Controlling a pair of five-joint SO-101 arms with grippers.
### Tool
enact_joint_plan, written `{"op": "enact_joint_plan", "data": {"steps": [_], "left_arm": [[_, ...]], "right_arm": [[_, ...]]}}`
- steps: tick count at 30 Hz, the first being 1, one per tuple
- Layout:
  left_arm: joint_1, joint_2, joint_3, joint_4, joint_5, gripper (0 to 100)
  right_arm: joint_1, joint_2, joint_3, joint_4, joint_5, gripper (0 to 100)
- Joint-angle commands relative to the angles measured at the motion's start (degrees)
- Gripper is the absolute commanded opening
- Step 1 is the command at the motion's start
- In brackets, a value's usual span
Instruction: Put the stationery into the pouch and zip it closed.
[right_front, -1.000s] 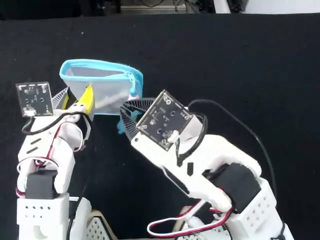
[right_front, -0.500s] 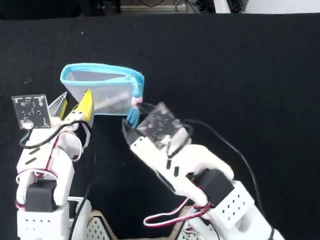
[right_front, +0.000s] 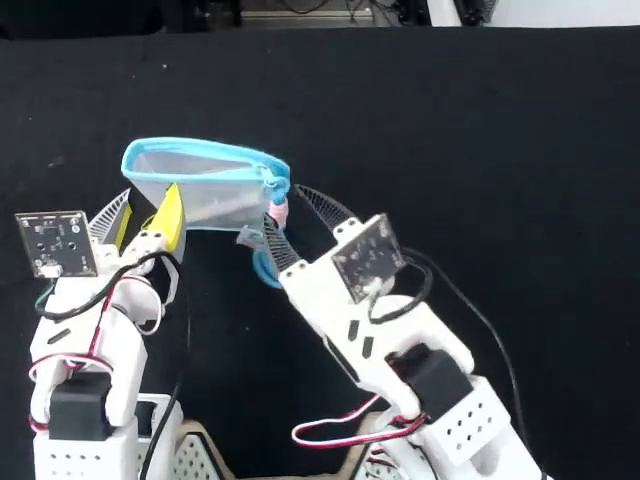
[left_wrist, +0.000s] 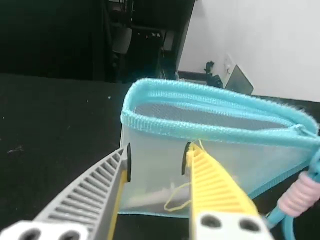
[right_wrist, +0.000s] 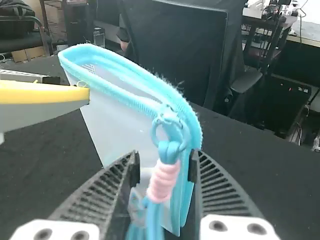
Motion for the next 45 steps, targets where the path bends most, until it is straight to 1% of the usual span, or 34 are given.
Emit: {"op": "enact_joint_plan", "data": {"steps": [1, 4, 7, 13, 20, 21, 23, 24, 25, 27, 28, 30, 33, 36, 38, 40, 42, 45], "left_arm": [[-0.1, 0.1, 0.0, -0.4, 0.0, 19], [-0.1, 0.1, 0.0, -0.4, 0.0, 19], [-0.1, 0.1, 0.0, 0.0, 0.0, 19], [-0.1, 0.1, 0.0, 0.0, 0.0, 19], [-0.1, -0.2, 0.9, -0.1, 0.0, 19], [-0.1, -0.1, 0.9, -0.1, 0.0, 19], [-0.1, -0.3, 0.9, 0.0, 0.0, 19], [-0.1, -0.3, 0.9, 0.0, 0.0, 19], [-0.1, -0.3, 0.9, 0.0, 0.0, 19], [-0.1, -0.3, 0.9, 0.0, 0.0, 19], [-0.1, 0.0, 0.9, 0.0, 0.0, 19], [0.0, 0.1, 0.9, 0.0, 0.0, 19], [0.0, 0.1, 0.9, 0.0, 0.1, 19], [0.0, 0.0, 0.9, -0.1, 0.3, 19], [0.0, -0.2, 0.9, -0.3, 0.4, 19], [0.0, -0.3, 0.9, -0.4, 0.4, 19], [0.0, 0.1, 0.9, -0.4, 0.5, 19], [0.0, -0.3, 1.8, -0.4, 0.5, 19]], "right_arm": [[0.8, -1.2, 1.1, -1.4, -0.4, 18.3], [0.7, 0.7, 2.5, -1.8, -0.6, 23.2], [0.6, 3.5, 2.2, -3.5, -0.6, 23.3], [0.7, 10.3, 2.2, -14.1, -0.4, 17.2], [0.8, 11.1, 1.4, -15.0, -0.3, 15.6], [0.8, 11.1, 1.4, -15.0, -0.2, 13.0], [0.8, 11.1, 1.4, -15.0, 2.3, 2.6], [0.8, 11.0, 1.4, -15.0, 4.0, 0.5], [0.8, 11.0, 1.4, -14.9, 5.4, 2.9], [0.9, 11.0, 1.3, -14.9, 7.5, 0.7], [1.3, 10.9, 0.7, -14.7, 7.9, 1.2], [2.9, 10.9, -2.0, -11.3, 8.0, 1.0], [4.7, 10.9, -9.3, -1.5, 8.1, 1.0], [4.6, 11.0, -17.3, 9.1, 8.2, 1.0], [4.5, 11.2, -22.1, 13.9, 8.2, 1.0], [4.5, 11.4, -25.3, 16.0, 8.3, 1.0], [4.3, 11.4, -26.2, 16.0, 8.3, 1.1], [2.0, 11.4, -25.5, 16.4, 8.3, 1.1]]}}
